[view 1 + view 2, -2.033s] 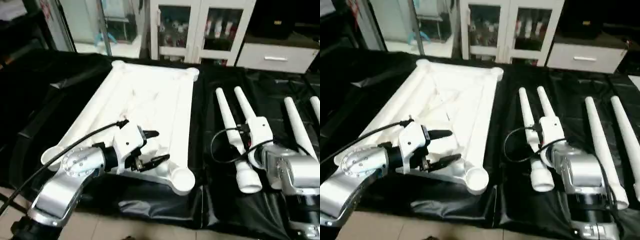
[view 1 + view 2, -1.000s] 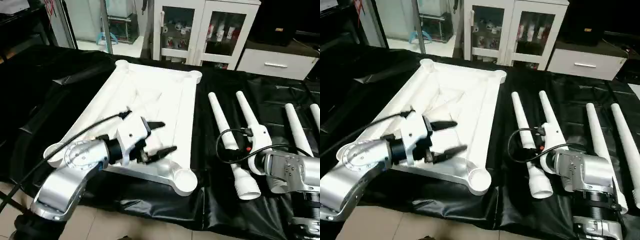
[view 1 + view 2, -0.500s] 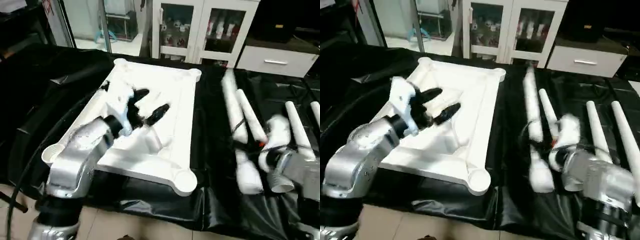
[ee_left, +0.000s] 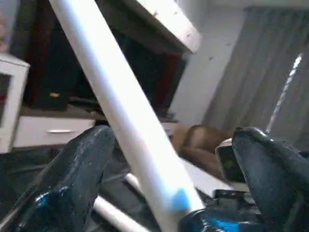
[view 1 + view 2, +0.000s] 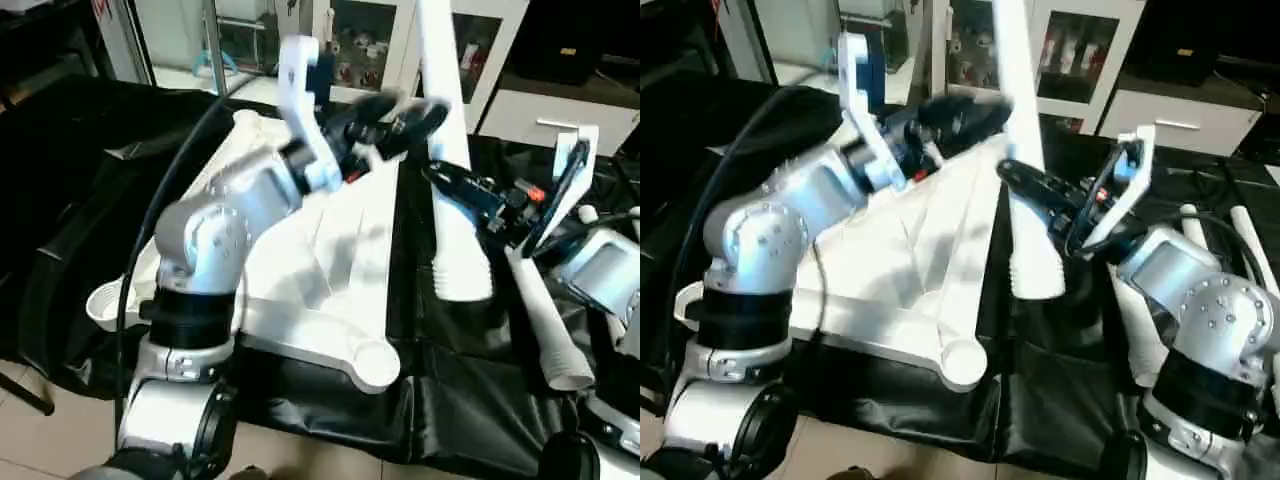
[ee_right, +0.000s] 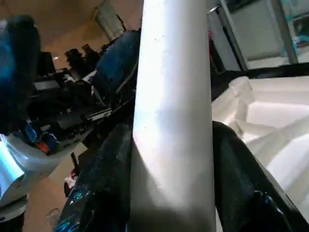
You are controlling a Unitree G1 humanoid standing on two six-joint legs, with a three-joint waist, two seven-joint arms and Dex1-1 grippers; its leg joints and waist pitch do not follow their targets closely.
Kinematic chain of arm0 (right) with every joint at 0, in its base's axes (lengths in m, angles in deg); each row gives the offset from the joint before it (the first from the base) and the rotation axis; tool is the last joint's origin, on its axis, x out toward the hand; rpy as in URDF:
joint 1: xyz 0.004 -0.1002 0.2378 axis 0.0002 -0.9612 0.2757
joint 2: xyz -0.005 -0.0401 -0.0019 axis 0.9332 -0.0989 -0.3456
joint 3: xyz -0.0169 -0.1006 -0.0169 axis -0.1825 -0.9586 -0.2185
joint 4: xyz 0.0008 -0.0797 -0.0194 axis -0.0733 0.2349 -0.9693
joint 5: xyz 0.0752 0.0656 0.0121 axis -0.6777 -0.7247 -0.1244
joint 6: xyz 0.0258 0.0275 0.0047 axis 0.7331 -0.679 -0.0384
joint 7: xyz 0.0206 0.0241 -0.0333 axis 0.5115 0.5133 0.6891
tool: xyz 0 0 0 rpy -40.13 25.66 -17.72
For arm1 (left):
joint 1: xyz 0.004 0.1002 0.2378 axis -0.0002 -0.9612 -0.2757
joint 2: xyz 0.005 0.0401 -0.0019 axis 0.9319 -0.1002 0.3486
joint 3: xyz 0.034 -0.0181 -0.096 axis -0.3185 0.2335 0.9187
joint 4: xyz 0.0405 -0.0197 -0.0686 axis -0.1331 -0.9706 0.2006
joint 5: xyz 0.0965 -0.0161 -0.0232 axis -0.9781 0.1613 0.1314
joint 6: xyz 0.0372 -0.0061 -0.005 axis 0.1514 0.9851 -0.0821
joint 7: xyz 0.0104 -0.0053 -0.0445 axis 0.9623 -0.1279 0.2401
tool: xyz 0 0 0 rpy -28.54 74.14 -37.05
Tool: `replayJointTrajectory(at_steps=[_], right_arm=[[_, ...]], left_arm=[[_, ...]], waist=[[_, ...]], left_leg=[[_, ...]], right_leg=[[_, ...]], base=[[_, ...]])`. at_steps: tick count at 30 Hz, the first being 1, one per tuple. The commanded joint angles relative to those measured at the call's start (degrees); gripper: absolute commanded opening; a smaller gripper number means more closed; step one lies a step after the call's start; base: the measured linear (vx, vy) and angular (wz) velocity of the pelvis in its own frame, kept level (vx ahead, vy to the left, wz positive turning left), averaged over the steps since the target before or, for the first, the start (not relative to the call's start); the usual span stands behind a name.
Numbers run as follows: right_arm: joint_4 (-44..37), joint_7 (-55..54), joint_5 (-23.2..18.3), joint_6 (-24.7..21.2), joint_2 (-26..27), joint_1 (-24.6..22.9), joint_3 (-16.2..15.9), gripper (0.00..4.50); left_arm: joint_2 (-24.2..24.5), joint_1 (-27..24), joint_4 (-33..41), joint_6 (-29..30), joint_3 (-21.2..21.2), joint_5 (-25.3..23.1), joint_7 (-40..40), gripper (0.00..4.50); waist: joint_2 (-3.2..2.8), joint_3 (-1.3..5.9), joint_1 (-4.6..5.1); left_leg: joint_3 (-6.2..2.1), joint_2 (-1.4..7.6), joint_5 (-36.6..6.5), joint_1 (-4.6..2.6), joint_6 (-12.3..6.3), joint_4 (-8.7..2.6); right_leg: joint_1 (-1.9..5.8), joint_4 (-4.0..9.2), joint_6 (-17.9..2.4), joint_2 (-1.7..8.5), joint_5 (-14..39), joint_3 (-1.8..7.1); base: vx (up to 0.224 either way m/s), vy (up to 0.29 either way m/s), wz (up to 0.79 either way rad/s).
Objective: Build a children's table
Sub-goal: Pick table leg
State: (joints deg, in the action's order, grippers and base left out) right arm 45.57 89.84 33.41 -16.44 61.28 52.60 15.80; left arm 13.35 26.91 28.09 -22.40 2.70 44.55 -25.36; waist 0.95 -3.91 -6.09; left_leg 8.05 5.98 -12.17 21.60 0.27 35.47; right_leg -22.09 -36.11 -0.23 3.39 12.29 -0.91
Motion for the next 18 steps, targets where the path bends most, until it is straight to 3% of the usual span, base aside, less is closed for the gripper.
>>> replayJointTrajectory(at_steps=[1, 7, 15, 16, 18], right_arm=[[-1.45, 0.47, -1.56, -0.14, -1.14, 0.35, -1.03, 1.80], [-7.16, 3.29, 3.16, 5.46, -4.62, -3.18, -9.54, 1.79], [-9.29, 2.16, 4.89, 8.67, -5.13, -4.61, -13.15, 1.79], [-9.40, 1.93, 5.43, 9.98, -5.29, -4.87, -13.72, 1.79], [-9.47, 1.47, 6.17, 11.44, -5.23, -5.07, -14.19, 1.79]], left_arm=[[-0.19, 0.74, -0.77, 2.58, 0.61, 1.42, 0.62, 4.50], [-0.86, 1.24, -2.26, 5.69, -0.44, 1.85, 1.64, 4.50], [-1.73, 1.95, -4.16, 6.88, 0.60, 2.06, 4.09, 4.50], [-2.00, 2.11, -4.51, 7.44, 1.06, 2.09, 4.60, 4.21], [-2.30, 2.36, -5.09, 7.89, 1.68, 1.90, 5.65, 4.13]], waist=[[0.90, 4.15, -0.36], [0.87, 4.27, -0.85], [0.39, 4.18, -0.93], [0.50, 4.17, -0.86], [0.40, 4.20, -0.83]], left_leg=[[-1.62, 5.79, 2.75, -0.81, -4.14, -3.83], [-1.71, 6.09, 4.61, -0.71, -5.07, -3.60], [-1.87, 6.14, 1.92, -0.67, -3.72, -3.70], [-1.84, 6.14, 1.73, -0.66, -3.59, -3.73], [-1.93, 6.12, 1.15, -0.70, -3.06, -3.77]], right_leg=[[2.78, 3.40, -16.13, 6.01, -1.24, 2.14], [2.64, 3.19, -15.25, 5.96, -3.58, 2.13], [2.69, 3.40, -15.66, 6.02, -1.93, 2.19], [2.71, 3.39, -15.67, 5.97, -1.91, 2.19], [2.75, 3.40, -15.74, 5.94, -1.77, 2.13]], base=[[0.000, 0.000, 0.00], [0.000, 0.000, 0.00], [0.000, 0.000, 0.00], [0.000, 0.000, 0.00], [0.000, 0.000, 0.00]])
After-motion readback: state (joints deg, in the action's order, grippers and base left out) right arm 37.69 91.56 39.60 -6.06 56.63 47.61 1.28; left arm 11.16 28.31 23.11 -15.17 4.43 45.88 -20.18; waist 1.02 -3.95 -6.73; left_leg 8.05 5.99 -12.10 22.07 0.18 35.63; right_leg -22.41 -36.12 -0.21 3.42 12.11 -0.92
